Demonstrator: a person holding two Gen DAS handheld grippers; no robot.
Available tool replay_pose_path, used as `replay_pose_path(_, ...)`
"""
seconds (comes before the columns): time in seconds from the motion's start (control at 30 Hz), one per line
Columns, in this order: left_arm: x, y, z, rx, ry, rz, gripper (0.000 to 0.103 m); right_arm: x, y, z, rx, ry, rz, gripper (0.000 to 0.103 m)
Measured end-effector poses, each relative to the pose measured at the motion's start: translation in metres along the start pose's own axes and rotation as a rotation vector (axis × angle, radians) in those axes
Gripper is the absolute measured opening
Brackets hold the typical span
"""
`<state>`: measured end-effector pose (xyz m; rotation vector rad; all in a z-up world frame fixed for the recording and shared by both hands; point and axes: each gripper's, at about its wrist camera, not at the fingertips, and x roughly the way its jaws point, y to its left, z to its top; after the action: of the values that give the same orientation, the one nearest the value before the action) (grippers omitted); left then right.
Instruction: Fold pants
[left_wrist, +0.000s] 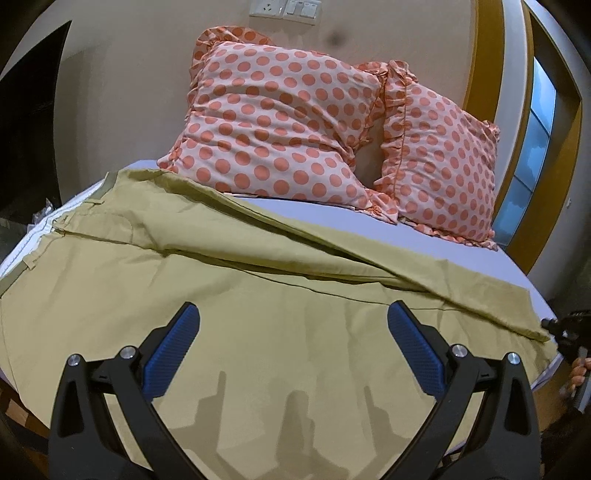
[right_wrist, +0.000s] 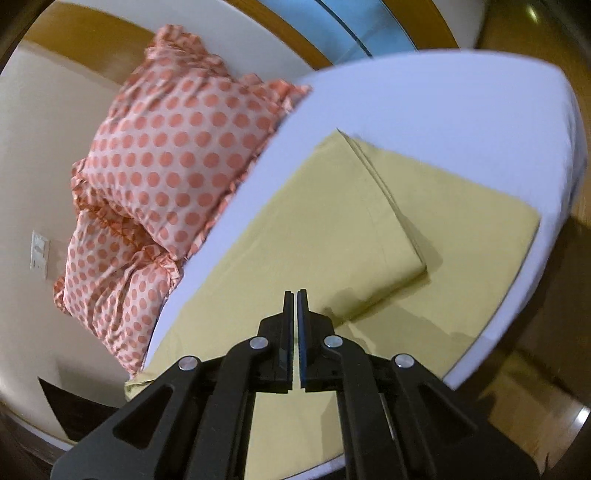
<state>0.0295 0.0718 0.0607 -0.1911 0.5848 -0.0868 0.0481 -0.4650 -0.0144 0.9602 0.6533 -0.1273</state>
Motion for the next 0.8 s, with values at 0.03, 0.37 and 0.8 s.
replay_pose_path(0.03,-0.002,0.004,0.001,-0.015,0.000,-0.011,0.101,0.003,0.000,0.000,0.009,0.015,-0.003,0.014)
replay_pose_path(0.37,-0.006,0.044,0.017,-0.120,-0.016,0.038,0.101,0.002,0.003,-0.021,0.078,0.116,0.014,0.037)
replay_pose_path(0.8,0.018,0.073,0.048,-0.178,0.023,0.026,0.101,0.034,-0.001,-0.021,0.149,-0.029,0.021,0.016)
